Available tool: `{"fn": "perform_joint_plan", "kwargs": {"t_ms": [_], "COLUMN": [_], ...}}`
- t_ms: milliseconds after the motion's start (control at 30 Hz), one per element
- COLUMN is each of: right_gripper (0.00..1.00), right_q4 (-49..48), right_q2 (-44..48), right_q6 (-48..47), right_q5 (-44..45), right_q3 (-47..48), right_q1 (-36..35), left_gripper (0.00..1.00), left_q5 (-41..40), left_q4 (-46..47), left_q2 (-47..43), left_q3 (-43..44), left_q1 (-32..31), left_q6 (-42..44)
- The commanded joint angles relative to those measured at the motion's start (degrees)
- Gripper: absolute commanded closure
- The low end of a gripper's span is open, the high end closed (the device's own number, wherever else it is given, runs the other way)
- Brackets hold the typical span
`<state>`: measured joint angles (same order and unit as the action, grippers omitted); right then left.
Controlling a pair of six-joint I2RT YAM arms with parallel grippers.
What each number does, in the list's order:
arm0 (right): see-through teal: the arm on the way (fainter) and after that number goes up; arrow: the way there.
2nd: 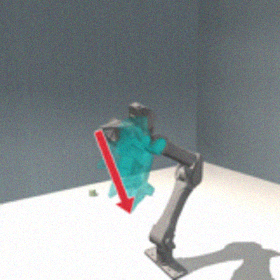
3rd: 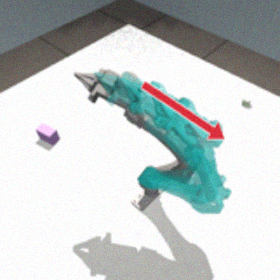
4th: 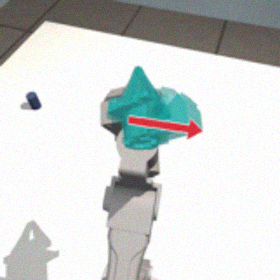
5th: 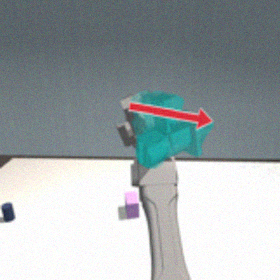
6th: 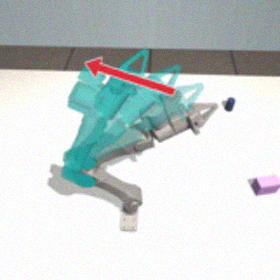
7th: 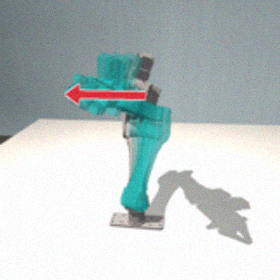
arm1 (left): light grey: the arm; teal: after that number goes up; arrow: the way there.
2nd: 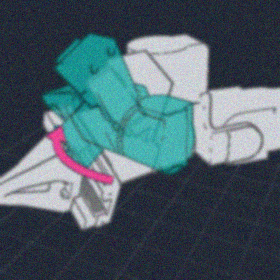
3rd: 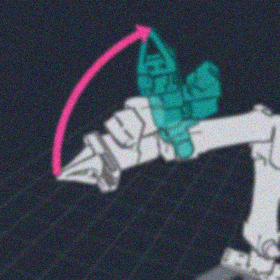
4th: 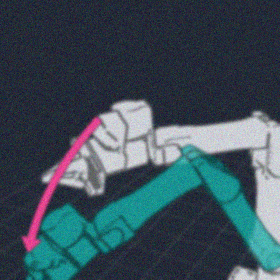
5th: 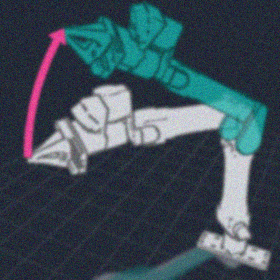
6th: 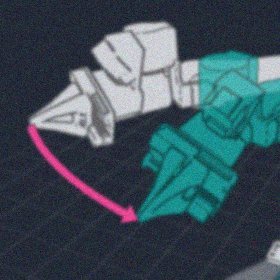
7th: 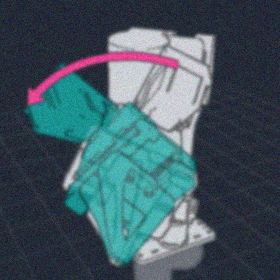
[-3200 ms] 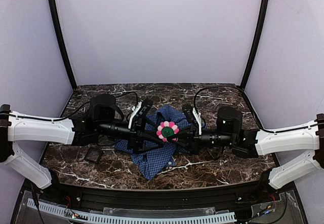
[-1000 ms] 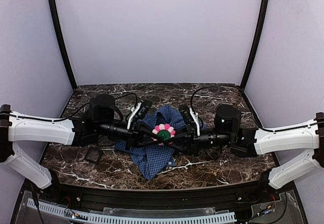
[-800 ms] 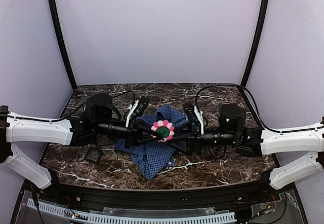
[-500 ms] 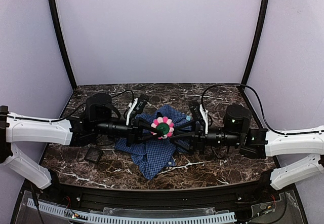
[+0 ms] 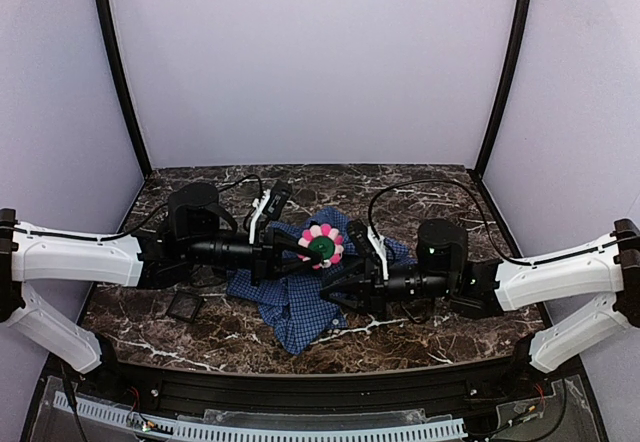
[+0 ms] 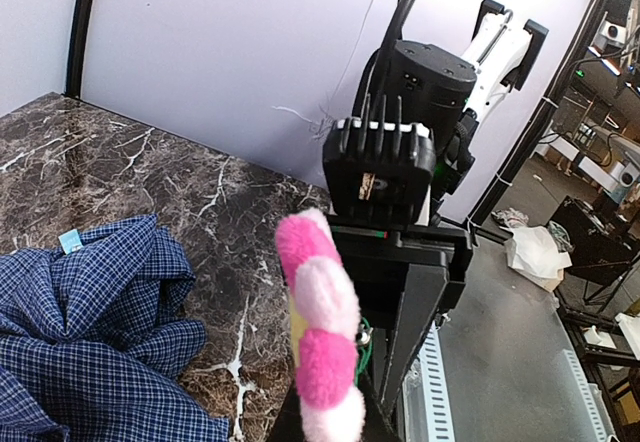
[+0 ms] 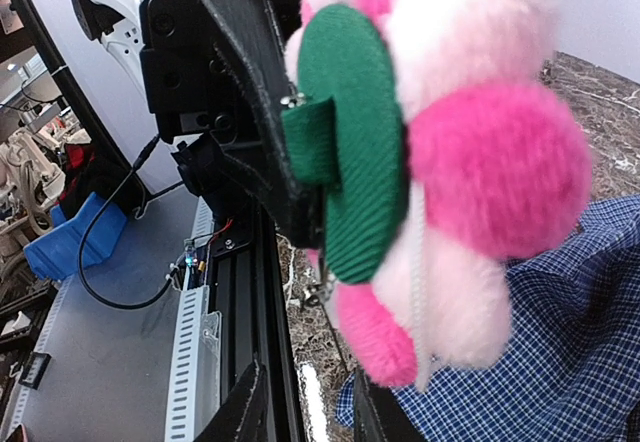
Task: Remove the brooch from the garment
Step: Close the brooch.
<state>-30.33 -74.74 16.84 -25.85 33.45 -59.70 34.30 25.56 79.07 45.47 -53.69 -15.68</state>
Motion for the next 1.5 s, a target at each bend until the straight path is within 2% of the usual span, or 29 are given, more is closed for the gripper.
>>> {"fn": "perform_joint_plan", "kwargs": {"t_ms": [0, 100, 400, 600, 733, 967, 1233, 1467], "right_gripper": [0.75, 0.76, 0.7, 0.6, 0.58, 0.79, 1.0, 1.0], "right_q4": [-4.58, -4.73, -3.44, -0.71, -0.89, -3.66, -4.11, -4.61], "right_q2": [-0.86, -0.59, -0.07, -0.04, 0.49, 1.0, 1.63, 2.27], "right_q6": [0.27, -0.06, -2.26, -3.5, -3.72, -3.85, -3.02, -1.65], "right_q5": [-1.64, -0.91, 1.64, 5.89, 6.0, 0.39, 0.95, 1.5], "right_q3": [0.98, 1.05, 1.53, 2.69, 2.51, 2.02, 1.03, 1.0], "right_q1": [-0.85, -0.89, -0.94, -0.91, -0.93, -0.9, -0.91, -0.94], "left_gripper": [0.99, 0.99, 0.99, 0.99, 0.99, 0.99, 0.99, 0.99], "left_q5": [-0.62, -0.58, 0.8, 1.04, 0.79, 0.32, -1.15, -1.05], "left_q4": [1.35, 1.09, 0.93, 0.95, 0.57, 0.34, 0.02, -2.1], "left_q2": [-0.58, -0.77, -0.91, -1.33, -1.94, -1.94, -2.38, -2.12], "left_q3": [-0.9, -1.12, -1.17, -1.09, -1.15, -1.26, -1.5, -1.46], "left_q1": [-0.18, -0.17, -0.14, -0.12, -0.18, -0.18, -0.17, -0.17], "left_q6": [-0.47, -0.49, -0.79, -0.88, -0.64, -0.54, -0.23, 1.34]}}
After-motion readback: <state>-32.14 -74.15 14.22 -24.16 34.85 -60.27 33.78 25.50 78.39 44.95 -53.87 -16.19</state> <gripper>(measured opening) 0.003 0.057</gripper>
